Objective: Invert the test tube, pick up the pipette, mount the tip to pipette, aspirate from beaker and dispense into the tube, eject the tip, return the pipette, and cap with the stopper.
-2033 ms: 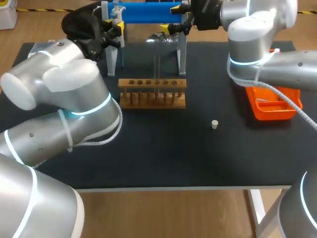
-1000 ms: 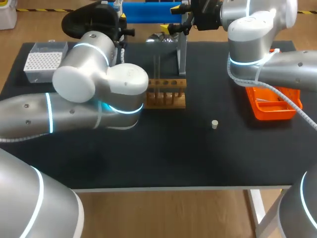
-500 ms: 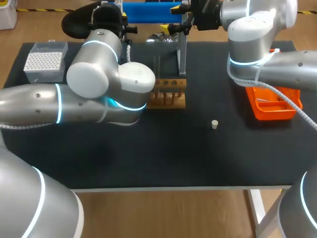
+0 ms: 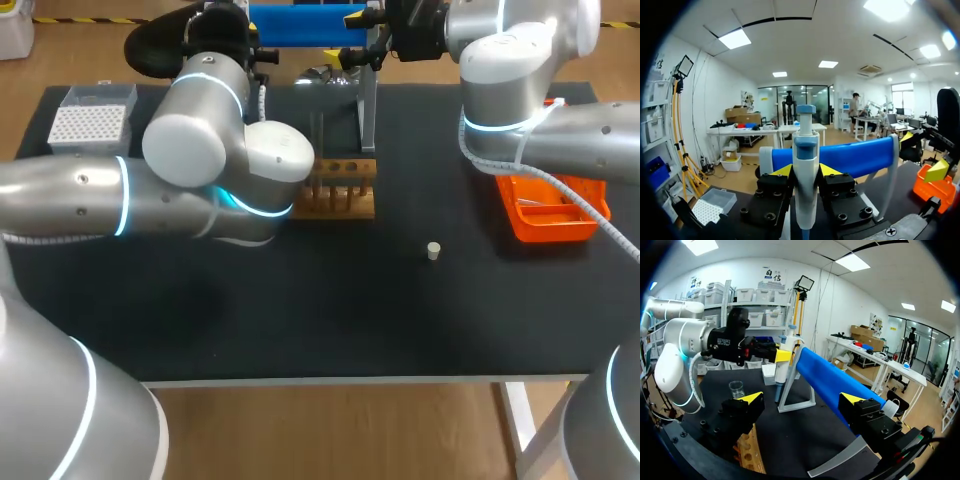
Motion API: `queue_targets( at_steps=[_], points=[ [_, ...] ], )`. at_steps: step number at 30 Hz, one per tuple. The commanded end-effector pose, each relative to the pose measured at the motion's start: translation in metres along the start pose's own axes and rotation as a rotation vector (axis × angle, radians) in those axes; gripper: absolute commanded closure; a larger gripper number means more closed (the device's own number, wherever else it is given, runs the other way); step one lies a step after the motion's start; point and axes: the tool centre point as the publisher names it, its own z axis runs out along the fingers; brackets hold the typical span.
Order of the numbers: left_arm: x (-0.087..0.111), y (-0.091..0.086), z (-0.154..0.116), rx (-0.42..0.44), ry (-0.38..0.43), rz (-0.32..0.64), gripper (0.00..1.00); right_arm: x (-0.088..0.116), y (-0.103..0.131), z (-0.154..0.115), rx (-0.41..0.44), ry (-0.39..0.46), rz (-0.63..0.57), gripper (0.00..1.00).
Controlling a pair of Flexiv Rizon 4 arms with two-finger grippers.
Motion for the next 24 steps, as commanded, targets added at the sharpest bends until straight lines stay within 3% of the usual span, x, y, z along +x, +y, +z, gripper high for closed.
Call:
queue_targets(
  at_steps=[1,24],
  points=[
    [0.0,0.001,0.005,-0.001,-0.003,-0.003,1.0,-0.001,0.001,-0.001,0.005,0.005,0.0,0.0],
    [-0.004,0.004,0.02,-0.072,0.005,-0.027,1.0,-0.001,0.001,-0.001,0.005,0.005,0.0,0.0]
  ],
)
